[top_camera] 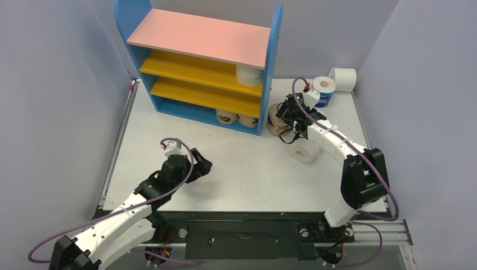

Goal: Place and organize the paper towels onto the shelf
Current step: Pick up the paper towel from the center of the board.

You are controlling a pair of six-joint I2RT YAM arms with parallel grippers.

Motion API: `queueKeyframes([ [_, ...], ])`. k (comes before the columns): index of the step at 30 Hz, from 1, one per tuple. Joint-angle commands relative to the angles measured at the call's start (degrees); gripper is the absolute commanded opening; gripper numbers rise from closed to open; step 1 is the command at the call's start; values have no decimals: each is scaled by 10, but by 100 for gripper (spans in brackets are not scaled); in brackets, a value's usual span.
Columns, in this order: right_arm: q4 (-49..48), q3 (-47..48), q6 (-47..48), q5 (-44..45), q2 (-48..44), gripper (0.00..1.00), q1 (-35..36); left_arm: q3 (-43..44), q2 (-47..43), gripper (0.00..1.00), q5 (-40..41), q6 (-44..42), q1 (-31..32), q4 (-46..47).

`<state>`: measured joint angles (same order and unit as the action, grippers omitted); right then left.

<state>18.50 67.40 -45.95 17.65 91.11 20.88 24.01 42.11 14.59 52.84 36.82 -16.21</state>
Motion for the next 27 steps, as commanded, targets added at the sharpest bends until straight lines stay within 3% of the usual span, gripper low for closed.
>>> queueKeyframes([
  [1, -20, 20, -6, -10, 20, 68, -12, -11, -1, 96, -25, 11, 3, 61],
  [27, -19, 74, 5, -39, 109, 58, -35, -32, 42, 96, -20, 16, 2, 122],
])
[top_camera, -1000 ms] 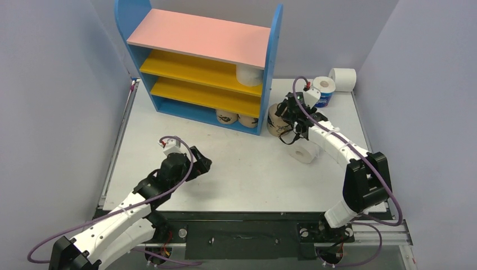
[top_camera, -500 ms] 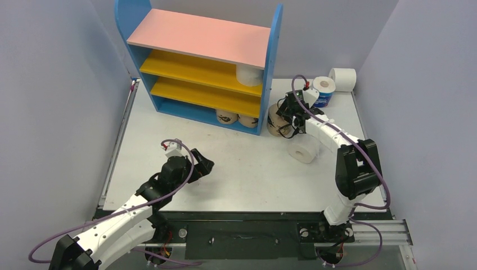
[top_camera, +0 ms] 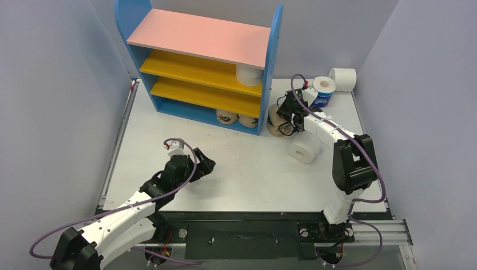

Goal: Place and organize the paper towels onto the shelf
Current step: Pick up the paper towel from the center of the board.

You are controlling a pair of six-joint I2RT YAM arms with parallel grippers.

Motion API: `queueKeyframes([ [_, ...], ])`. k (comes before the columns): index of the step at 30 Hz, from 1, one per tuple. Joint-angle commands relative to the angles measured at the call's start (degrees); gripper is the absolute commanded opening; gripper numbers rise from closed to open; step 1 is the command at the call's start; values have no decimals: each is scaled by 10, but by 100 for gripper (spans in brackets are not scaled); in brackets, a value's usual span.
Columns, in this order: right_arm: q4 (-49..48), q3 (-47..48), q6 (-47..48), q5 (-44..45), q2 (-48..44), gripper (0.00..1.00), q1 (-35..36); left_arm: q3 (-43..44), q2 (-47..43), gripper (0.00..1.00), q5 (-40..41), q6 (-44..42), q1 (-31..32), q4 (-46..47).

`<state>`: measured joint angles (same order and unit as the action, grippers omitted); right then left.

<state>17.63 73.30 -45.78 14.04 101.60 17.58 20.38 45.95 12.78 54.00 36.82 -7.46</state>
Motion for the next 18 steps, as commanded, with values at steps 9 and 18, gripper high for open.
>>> queueKeyframes([
  [9, -6, 22, 16, -15, 26, 55, -2, 3, 20, 96, -10, 8, 3, 42],
  [18, 1, 26, 21, -24, 36, 51, -2, 2, 20, 96, -10, 7, 2, 45],
])
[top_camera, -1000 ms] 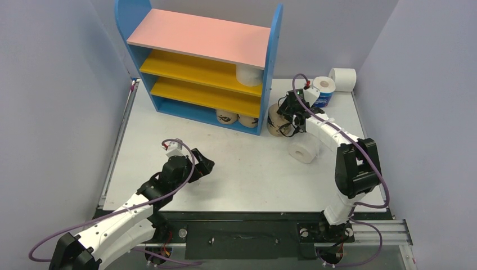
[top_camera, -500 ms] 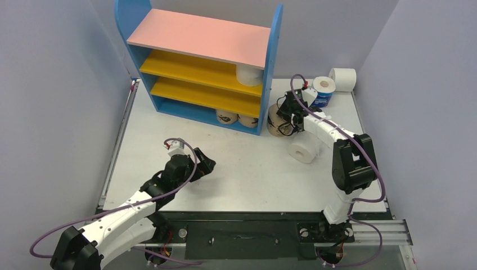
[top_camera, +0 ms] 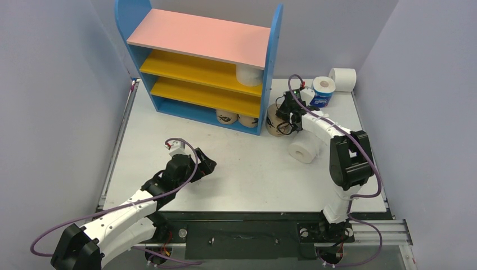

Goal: Place and organize the paper towels onto the shelf
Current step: Pick up the paper towel from the center of the board.

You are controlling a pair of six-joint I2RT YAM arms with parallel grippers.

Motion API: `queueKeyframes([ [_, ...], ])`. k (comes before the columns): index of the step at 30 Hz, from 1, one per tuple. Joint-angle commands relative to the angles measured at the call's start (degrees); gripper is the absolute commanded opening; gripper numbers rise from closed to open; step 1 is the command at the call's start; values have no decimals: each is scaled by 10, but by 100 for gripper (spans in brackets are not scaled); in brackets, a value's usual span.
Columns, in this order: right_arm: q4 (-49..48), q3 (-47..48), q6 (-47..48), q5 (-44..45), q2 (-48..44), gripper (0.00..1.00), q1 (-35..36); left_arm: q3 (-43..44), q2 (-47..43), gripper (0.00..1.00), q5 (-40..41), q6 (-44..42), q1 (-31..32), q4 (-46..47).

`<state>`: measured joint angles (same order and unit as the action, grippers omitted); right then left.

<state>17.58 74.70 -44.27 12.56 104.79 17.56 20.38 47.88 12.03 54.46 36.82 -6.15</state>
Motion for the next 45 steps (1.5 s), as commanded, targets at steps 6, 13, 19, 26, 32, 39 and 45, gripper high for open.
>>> queueKeyframes([
  [6, -2, 1, 8, -9, -30, 42, -1, 3, -14, 96, 3, -1, 2, 23],
  [13, 8, -26, 12, 3, -97, 38, 0, 10, -25, 96, 7, -6, 2, 11],
  [19, 26, -58, 11, 18, -185, 37, 4, 15, -38, 96, 3, -8, 2, 0],
  [26, 73, -112, 17, 59, -307, 37, 37, 24, -64, 96, 3, -9, 2, -26],
  [32, 152, -158, 13, 115, -451, 37, 139, 42, -87, 96, 9, -11, 1, -52],
  [39, 254, -135, 30, 208, -507, 38, 346, 55, -111, 96, 33, -12, 0, -72],
  [45, 257, -105, 76, 241, -426, 38, 481, 89, -120, 96, 57, -24, -2, -112],
])
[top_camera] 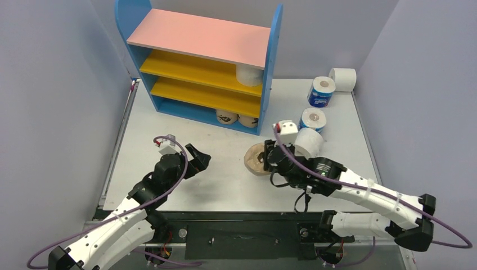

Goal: Place and organize the paper towels onto the shelf
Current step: Pick up the paper towel from the center of the board, then place the paper towel at the center of the board.

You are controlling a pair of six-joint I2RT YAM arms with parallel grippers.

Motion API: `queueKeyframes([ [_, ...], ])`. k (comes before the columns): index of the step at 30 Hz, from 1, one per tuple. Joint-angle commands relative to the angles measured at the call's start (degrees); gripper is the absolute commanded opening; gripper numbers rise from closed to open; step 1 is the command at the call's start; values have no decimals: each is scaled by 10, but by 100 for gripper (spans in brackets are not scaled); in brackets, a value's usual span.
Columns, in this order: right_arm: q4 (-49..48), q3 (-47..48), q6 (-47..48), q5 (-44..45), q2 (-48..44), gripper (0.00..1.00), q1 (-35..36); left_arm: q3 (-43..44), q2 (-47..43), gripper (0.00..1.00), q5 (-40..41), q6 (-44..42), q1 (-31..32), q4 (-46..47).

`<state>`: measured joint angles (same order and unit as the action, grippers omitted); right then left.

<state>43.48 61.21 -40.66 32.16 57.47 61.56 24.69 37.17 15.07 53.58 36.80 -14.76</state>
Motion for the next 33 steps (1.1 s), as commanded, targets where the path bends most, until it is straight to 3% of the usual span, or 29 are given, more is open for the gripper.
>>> queueKeyframes([
  [1, -13, 34, 46, 39, 69, 38, 49, 49, -15, 96, 31, -16, -2, -32],
  [13, -81, 67, 172, -61, 227, 39, 67, 40, -58, 96, 52, -12, -5, -74],
  [23, -170, 13, 163, -168, 265, 40, 26, 10, -43, 96, 33, 5, -5, -53],
  [33, -187, -10, 144, -199, 297, 42, 10, -5, -11, 96, 12, 11, -5, -22],
])
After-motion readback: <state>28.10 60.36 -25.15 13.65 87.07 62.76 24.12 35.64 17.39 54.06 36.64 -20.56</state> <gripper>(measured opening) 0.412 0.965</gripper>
